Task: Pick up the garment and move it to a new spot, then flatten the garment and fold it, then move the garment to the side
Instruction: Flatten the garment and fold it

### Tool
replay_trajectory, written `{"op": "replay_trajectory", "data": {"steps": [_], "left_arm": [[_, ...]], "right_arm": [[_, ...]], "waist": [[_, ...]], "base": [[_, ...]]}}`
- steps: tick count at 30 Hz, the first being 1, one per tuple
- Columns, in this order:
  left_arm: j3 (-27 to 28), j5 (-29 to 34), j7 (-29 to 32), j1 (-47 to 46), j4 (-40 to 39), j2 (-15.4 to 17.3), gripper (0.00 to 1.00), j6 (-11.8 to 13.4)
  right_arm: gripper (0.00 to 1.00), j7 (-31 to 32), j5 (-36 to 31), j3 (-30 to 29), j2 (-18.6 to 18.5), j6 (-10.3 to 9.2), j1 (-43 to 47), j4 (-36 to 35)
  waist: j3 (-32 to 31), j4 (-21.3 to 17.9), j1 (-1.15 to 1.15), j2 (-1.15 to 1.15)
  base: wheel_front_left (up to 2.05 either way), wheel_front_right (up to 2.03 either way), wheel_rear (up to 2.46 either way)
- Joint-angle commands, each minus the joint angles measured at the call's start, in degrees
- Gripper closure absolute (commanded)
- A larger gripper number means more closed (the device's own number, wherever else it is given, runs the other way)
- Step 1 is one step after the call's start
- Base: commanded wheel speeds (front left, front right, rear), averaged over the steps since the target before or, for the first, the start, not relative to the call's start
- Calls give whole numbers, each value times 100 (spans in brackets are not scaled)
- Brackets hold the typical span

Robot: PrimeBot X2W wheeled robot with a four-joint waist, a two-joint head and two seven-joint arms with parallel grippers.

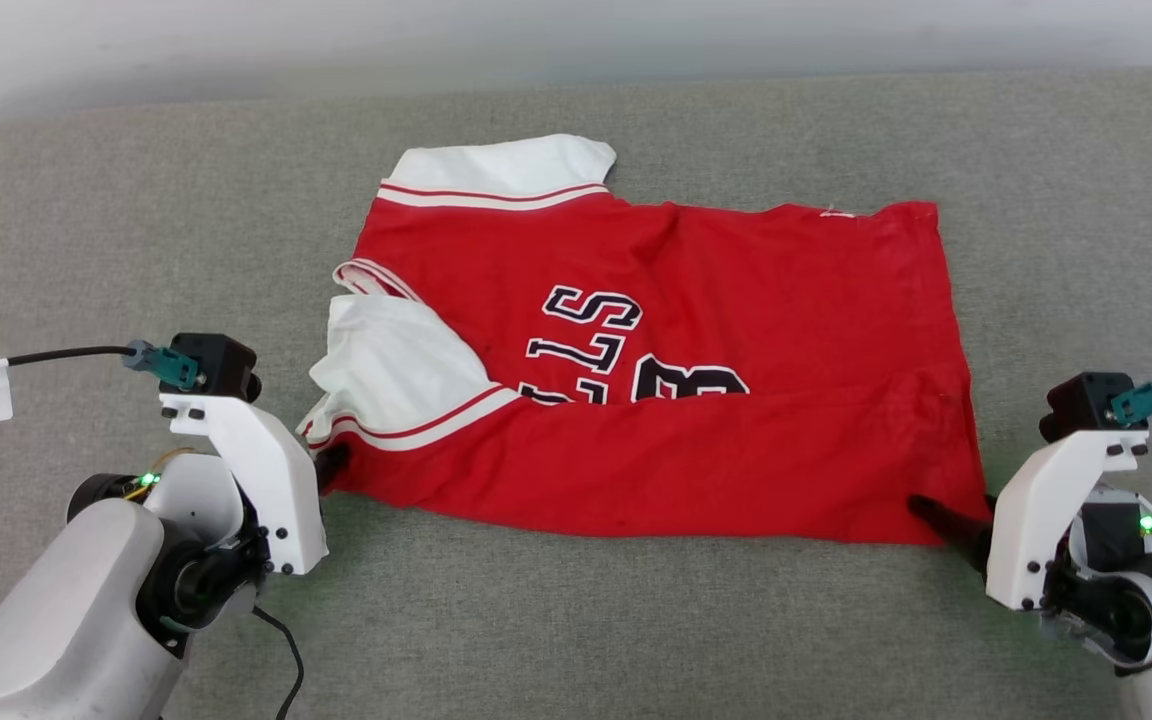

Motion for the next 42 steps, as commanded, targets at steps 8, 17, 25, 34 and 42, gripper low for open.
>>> {"op": "replay_trajectory", "data": {"steps": [8,17,25,34,42], "left_arm": [[-47,57,-47,-2,-186,40,100,48],[-6,-26,-172,279,-260,65,100,86],[131,-151,-276,1080,-749,307,100,397],[260,-475,-301,2366,-1443,554,100,894],[94,-495,-370,2442,-1177,286,0,874]], "right_arm": [[100,265,243,362,153,6,-147,633],[100,21,231,495,-226,-1,-259,318],[100,52,236,791,-340,-2,96,-165],[100,275,237,620,-450,-2,986,-671],[0,-163,235,388,-169,-2,1358,-282]], "waist": [[106,141,0,0],[-328,91,0,0],[-1066,10,0,0],[-1538,63,0,0],[-1446,90,0,0]], "base": [[0,0,0],[0,0,0],[0,0,0],[0,0,0],[0,0,0]]}}
